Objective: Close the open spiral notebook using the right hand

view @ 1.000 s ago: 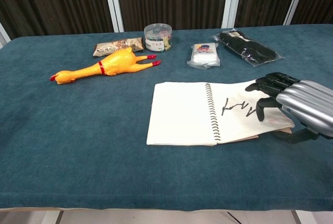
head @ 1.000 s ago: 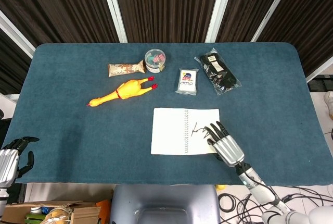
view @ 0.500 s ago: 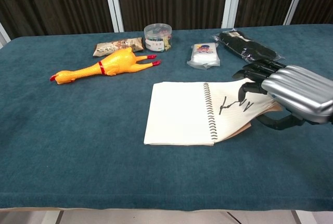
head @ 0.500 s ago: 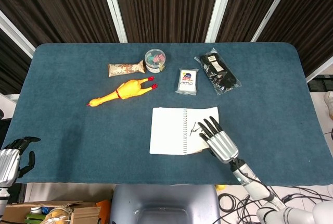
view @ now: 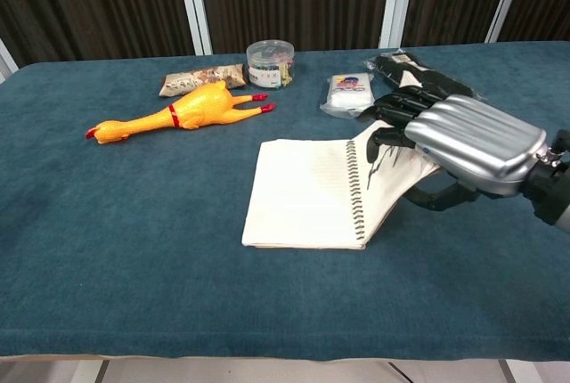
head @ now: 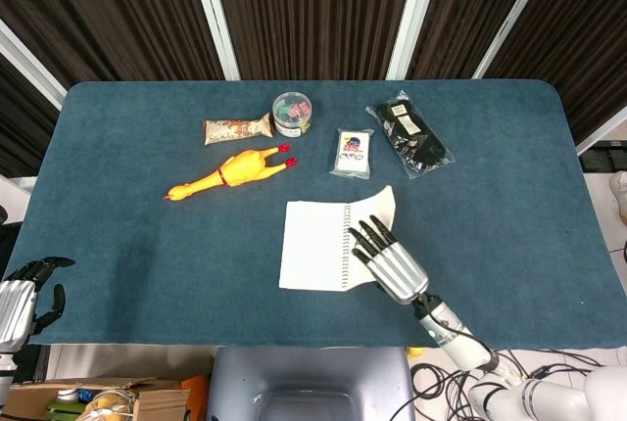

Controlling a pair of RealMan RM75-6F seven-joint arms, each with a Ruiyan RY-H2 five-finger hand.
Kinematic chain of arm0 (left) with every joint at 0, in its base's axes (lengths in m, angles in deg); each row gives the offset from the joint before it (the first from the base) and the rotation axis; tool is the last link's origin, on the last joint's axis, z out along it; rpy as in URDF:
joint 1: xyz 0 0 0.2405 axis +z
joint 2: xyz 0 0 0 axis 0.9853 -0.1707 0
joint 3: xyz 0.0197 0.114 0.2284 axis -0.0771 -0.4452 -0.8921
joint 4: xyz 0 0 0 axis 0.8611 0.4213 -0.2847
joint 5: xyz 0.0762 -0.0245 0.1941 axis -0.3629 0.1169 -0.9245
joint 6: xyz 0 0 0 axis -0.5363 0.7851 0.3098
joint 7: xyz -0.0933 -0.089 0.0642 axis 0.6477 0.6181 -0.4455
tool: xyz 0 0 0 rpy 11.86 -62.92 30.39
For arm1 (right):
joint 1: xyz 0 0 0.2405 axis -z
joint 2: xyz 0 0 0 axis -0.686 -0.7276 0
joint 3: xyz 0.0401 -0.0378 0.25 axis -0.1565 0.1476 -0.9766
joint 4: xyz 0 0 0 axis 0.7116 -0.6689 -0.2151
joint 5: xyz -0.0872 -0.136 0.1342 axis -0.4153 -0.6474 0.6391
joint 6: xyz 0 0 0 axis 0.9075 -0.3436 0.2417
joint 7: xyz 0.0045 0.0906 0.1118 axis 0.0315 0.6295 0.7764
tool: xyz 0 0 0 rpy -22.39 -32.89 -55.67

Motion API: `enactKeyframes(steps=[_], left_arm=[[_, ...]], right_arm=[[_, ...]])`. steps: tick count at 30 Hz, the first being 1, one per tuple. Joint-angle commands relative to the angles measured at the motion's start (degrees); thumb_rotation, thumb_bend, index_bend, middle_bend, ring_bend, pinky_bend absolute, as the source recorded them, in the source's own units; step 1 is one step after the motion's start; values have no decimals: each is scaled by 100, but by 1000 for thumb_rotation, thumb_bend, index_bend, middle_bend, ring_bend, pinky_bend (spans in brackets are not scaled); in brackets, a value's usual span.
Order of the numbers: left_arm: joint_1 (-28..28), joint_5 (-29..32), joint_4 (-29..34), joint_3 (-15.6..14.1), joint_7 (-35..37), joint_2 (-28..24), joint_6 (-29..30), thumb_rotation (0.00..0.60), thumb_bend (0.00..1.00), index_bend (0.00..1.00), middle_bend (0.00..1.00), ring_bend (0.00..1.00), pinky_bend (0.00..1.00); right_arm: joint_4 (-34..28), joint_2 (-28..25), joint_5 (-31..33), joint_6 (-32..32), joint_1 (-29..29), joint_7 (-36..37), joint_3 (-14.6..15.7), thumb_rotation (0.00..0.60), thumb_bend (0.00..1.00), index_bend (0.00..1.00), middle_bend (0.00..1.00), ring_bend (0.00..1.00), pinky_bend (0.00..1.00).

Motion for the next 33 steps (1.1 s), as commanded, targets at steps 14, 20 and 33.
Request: enactKeyframes(steps=[14,20,33], left_arm=[[1,-3,-12,-3,55,-12,1,600,640,361,361,335,497],[4,-25,-8,-14,74,-16,10,600,641,361,361,335,497],[-16,8,-22,-16,-10,7,-46,600,639,361,361,335,497]], right_arm=[[645,689,-123,-363,-557,600,-79,600,354,374,118,36,63],[1326,1168,-142,-412,-782,1126,-112,600,354,362,118,36,63],[2971,2151,-64,-587,-1107,1898,-54,600,350,193,76,4,59]])
